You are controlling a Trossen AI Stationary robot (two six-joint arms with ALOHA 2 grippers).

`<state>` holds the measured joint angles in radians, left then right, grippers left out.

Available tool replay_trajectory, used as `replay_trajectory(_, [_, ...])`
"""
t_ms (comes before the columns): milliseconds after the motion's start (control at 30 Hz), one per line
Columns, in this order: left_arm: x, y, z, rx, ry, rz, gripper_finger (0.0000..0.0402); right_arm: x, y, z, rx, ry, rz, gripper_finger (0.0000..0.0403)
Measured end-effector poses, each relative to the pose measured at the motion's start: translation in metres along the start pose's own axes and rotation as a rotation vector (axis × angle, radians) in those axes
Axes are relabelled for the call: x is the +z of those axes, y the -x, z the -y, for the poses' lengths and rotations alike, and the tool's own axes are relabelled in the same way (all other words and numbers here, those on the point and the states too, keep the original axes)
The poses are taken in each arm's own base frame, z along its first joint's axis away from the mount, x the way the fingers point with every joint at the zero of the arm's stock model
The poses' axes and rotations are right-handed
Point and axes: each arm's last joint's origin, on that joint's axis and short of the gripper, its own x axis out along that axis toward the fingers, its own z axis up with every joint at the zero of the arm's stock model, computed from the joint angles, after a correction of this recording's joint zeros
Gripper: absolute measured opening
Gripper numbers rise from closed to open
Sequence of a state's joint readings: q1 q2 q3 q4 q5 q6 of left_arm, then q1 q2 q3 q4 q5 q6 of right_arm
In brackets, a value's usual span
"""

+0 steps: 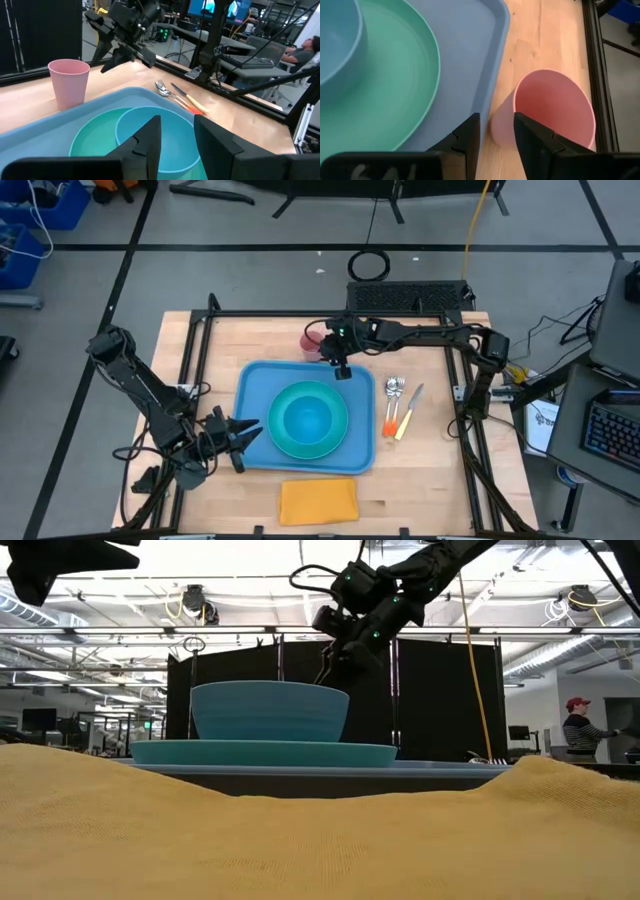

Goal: Set up tray
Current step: Put the pink cup on the blue serving tray to the top right of the green plate

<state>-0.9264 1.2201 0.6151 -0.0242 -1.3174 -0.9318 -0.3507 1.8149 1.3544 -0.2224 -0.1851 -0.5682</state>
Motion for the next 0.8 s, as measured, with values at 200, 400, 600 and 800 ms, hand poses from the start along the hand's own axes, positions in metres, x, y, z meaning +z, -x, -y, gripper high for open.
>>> replay_trajectory(200, [0.0, 0.0, 0.0, 0.0, -0.001, 0.0, 0.012, -0.0018, 0.0006, 0.0028, -0.005, 0.015, -0.002, 0.011])
replay_trajectory(400, [0.0, 0.0, 0.0, 0.001, -0.002, 0.001, 0.012, -0.0016, 0.0006, 0.0031, -0.008, 0.032, 0.0, 0.011])
replay_trajectory(600, [0.0, 0.0, 0.0, 0.001, -0.003, 0.001, 0.012, -0.0009, 0.0005, 0.0039, -0.014, 0.035, 0.009, 0.011])
replay_trajectory(800, [0.0, 0.0, 0.0, 0.001, -0.001, 0.001, 0.012, -0.0065, -0.0074, 0.0053, -0.012, 0.028, -0.003, 0.011])
